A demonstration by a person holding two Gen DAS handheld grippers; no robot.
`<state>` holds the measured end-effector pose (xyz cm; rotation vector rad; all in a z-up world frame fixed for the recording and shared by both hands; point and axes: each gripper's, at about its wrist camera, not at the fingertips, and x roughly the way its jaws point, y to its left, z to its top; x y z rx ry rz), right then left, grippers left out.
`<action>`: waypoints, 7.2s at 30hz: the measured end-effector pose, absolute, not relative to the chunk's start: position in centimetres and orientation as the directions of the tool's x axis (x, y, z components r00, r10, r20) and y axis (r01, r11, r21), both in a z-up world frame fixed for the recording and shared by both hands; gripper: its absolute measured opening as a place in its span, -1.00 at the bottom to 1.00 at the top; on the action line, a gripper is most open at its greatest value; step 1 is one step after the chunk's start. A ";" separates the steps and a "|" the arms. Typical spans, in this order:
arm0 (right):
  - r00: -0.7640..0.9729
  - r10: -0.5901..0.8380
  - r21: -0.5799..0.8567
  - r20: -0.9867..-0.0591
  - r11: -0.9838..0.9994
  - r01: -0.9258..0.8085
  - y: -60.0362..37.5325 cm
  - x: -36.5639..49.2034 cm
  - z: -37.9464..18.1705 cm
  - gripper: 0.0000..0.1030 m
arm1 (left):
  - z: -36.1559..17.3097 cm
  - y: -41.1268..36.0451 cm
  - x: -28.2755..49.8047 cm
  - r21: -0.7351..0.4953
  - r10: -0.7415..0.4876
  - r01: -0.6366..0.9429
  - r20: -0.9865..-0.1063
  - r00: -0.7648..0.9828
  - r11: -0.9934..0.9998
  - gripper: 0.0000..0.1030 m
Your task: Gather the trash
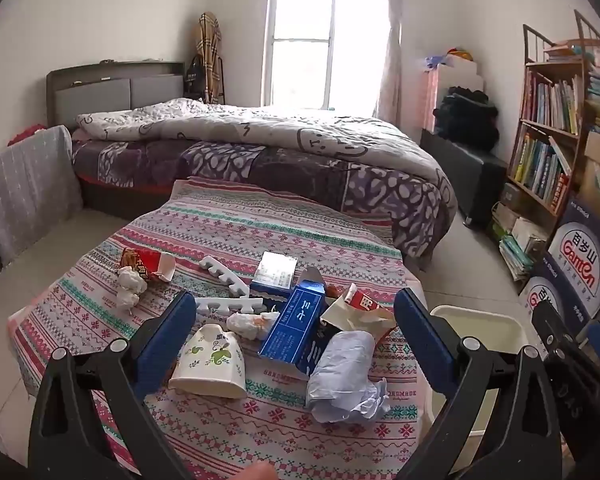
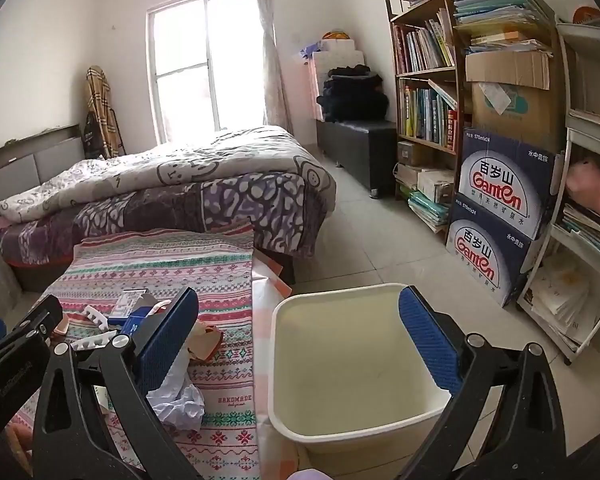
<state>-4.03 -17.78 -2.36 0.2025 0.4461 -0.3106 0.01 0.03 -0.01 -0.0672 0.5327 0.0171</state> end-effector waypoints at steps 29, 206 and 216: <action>0.822 -0.223 0.136 -0.524 0.931 0.339 -17.7 -3.7 -2.6 0.86 | -0.7 0.3 0.1 -0.043 0.013 -0.041 -0.518 0.856 0.998 0.87; 0.622 -0.006 0.245 -0.783 0.916 0.317 -21.4 5.5 -4.5 0.86 | -8.5 0.0 8.2 0.069 -0.028 0.187 -0.882 0.471 0.980 0.71; 0.575 0.094 0.272 -0.813 0.934 0.232 -16.6 7.1 -5.8 0.86 | -11.1 9.8 8.9 0.079 0.069 0.013 -0.936 0.346 0.997 0.71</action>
